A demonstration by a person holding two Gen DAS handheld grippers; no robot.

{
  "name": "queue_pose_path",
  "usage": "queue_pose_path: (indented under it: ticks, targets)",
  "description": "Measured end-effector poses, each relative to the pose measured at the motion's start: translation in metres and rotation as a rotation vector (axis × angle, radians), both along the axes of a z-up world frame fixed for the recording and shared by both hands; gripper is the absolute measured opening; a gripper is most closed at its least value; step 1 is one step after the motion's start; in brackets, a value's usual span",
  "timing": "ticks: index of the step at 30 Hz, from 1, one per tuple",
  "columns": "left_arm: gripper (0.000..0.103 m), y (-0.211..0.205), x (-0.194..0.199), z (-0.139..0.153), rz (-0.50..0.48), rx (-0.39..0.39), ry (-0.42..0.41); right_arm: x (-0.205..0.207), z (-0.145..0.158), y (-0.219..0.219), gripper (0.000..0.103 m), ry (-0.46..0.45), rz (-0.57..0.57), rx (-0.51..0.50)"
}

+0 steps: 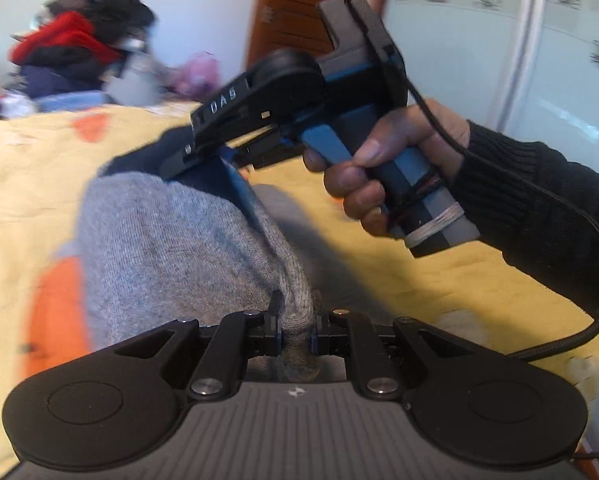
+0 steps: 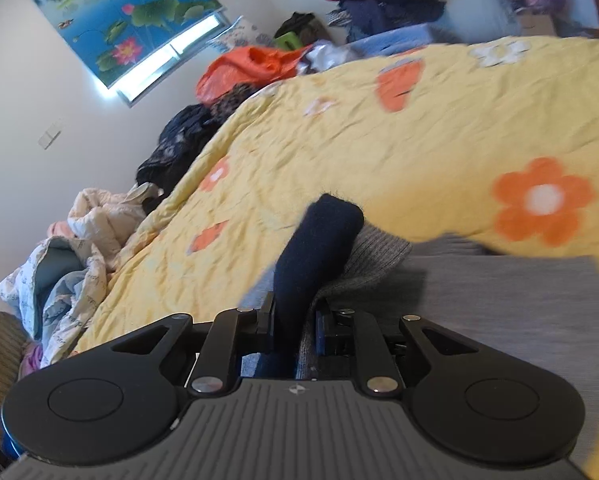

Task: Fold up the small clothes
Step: 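Fold the held fabric over onto the bundle and open both tools, then grasp the folded grey sweater edge with the left tool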

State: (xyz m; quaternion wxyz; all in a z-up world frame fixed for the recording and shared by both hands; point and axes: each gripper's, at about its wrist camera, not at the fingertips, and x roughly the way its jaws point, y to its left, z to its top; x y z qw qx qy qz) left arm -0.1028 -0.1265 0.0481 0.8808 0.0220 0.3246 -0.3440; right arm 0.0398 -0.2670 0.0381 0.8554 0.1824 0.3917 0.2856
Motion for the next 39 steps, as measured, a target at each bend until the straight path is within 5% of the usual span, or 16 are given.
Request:
queue_pose_path:
  ticks: [6, 13, 15, 18, 20, 22, 25, 28, 33, 37, 39]
  targets:
    - [0.011, -0.059, 0.013, -0.028, -0.046, 0.051, 0.103, -0.008, -0.016, -0.068, 0.024, 0.035, -0.092, -0.071]
    - [0.013, -0.06, 0.03, -0.04, -0.075, 0.044, 0.127, -0.013, -0.045, -0.081, 0.023, 0.049, -0.12, -0.057]
    - [0.022, -0.048, 0.033, -0.041, -0.091, -0.019, 0.153, -0.01, -0.052, -0.084, 0.025, 0.071, -0.137, -0.044]
    - [0.049, -0.018, 0.031, -0.031, -0.136, -0.088, 0.175, -0.015, -0.056, -0.093, 0.051, 0.11, -0.189, 0.016]
    - [0.077, 0.013, 0.021, -0.021, -0.115, -0.128, 0.102, -0.033, -0.047, -0.103, 0.065, 0.081, -0.25, 0.061]
    - [0.083, 0.046, 0.009, -0.014, -0.057, -0.138, -0.007, -0.06, -0.038, -0.113, 0.073, 0.023, -0.28, 0.106]
    - [0.083, 0.074, -0.001, -0.012, -0.007, -0.03, -0.102, -0.098, -0.033, -0.117, 0.073, 0.006, -0.243, 0.153]
    - [0.083, 0.079, -0.006, -0.021, -0.001, 0.098, -0.138, -0.129, -0.033, -0.108, 0.072, 0.015, -0.18, 0.096]
    - [0.083, 0.078, -0.016, -0.04, -0.04, 0.167, -0.165, -0.147, -0.038, -0.08, 0.068, 0.04, -0.095, -0.09]
    - [0.082, 0.07, -0.017, -0.043, -0.001, 0.21, -0.168, -0.15, -0.041, -0.063, 0.048, 0.029, -0.091, -0.202]
    - [0.082, 0.068, -0.022, -0.045, 0.003, 0.204, -0.176, -0.155, -0.035, -0.063, 0.047, -0.007, -0.095, -0.233]
